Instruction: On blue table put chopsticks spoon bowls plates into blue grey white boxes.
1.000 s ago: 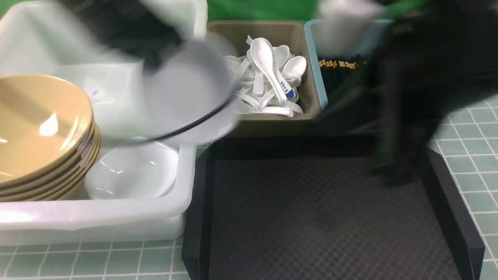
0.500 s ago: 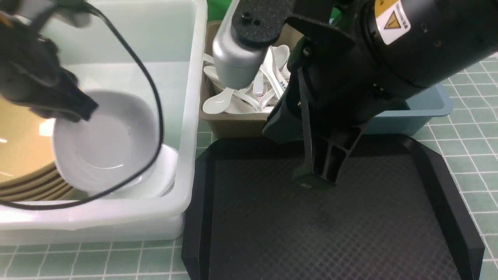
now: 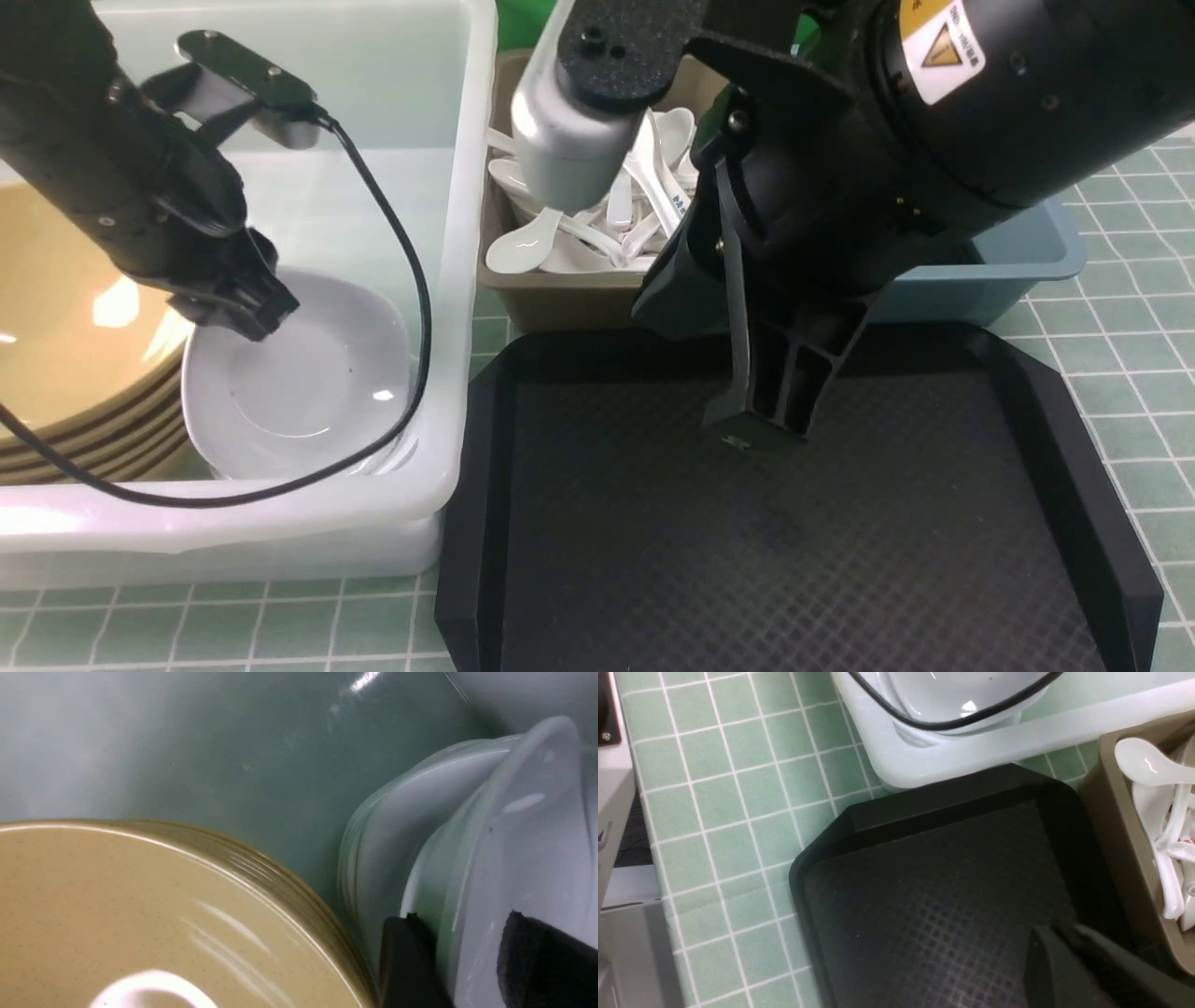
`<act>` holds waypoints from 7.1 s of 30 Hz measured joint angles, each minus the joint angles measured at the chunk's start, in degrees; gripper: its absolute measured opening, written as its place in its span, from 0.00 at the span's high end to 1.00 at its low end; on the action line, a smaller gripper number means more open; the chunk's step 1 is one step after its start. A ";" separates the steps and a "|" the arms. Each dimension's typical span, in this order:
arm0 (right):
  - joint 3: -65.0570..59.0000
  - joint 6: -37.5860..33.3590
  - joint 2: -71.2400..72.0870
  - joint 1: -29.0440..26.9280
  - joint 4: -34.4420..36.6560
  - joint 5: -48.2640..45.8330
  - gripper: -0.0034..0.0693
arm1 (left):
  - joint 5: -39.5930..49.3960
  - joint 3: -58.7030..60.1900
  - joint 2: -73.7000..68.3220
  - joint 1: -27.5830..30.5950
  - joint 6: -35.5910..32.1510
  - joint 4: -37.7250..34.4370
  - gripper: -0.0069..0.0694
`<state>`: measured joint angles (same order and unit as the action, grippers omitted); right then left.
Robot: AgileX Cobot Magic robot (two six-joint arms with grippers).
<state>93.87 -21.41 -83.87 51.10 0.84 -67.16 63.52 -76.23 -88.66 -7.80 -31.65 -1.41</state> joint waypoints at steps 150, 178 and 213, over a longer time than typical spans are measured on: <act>0.00 -1.25 0.00 0.00 -0.84 -4.71 0.89 | -9.65 10.78 2.06 -8.61 45.09 17.48 0.43; 0.00 -1.26 0.00 0.00 -0.84 -4.49 0.89 | -3.74 -0.16 1.62 -8.74 38.86 21.52 0.05; -40.80 2.10 42.91 -6.36 5.64 29.68 0.89 | -14.03 42.35 70.82 -8.74 41.48 15.28 0.90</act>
<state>53.07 -19.32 -40.95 44.74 6.48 -37.48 49.50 -33.87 -17.84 -16.54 9.83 13.87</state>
